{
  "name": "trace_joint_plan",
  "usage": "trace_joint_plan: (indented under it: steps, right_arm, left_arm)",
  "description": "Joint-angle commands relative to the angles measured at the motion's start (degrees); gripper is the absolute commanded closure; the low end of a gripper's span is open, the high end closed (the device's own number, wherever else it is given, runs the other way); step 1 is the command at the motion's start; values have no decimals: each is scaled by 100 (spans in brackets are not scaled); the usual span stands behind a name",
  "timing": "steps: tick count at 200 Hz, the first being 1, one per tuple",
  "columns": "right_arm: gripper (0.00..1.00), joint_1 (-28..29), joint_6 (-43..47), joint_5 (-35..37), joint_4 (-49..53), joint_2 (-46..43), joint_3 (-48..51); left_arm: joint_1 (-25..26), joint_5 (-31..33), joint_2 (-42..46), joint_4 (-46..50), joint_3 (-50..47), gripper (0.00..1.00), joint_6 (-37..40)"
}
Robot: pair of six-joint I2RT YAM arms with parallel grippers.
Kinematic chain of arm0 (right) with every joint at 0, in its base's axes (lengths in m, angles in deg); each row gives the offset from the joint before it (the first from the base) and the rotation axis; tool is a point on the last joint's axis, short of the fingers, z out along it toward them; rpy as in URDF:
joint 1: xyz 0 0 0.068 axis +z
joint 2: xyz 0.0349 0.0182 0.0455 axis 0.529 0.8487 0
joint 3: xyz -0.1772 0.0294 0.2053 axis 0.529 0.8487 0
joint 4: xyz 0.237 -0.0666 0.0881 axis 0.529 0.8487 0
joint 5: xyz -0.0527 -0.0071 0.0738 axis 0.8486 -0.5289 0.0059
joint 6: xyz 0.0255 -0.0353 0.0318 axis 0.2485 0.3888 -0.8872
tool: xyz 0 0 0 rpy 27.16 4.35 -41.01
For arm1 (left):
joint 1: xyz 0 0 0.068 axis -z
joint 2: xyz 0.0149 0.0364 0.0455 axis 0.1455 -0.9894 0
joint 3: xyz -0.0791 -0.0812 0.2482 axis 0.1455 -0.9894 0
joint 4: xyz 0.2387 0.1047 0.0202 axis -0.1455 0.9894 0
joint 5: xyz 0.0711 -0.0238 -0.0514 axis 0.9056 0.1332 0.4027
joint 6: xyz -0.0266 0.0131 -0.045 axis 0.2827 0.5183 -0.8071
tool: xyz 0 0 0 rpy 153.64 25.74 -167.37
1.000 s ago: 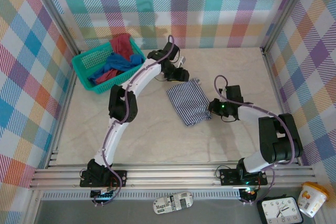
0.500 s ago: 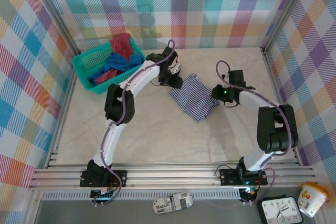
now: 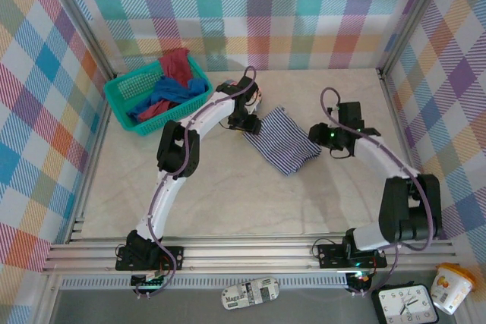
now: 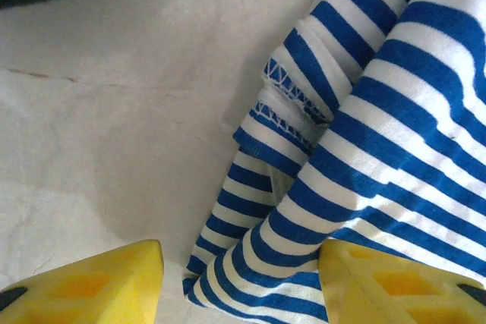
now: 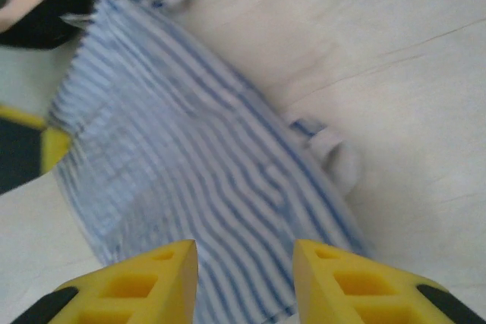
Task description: Fold and stack the tank tops
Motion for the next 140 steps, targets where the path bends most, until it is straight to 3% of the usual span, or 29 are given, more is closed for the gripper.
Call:
trace_joint_plan:
  steps: [1, 30, 87, 140]
  right_arm:
    - [60, 476, -525, -348, -148, 8, 459]
    - [60, 731, -456, -290, -676, 400, 408]
    - [62, 620, 87, 466, -51, 1448, -214]
    - [55, 353, 569, 856, 488, 688, -290]
  left_arm:
    - [20, -97, -34, -121, -54, 44, -31]
    - [20, -126, -113, 38, -57, 47, 24]
    - [46, -571, 371, 59, -946, 56, -67]
    - [150, -1079, 1359, -195, -2144, 56, -431]
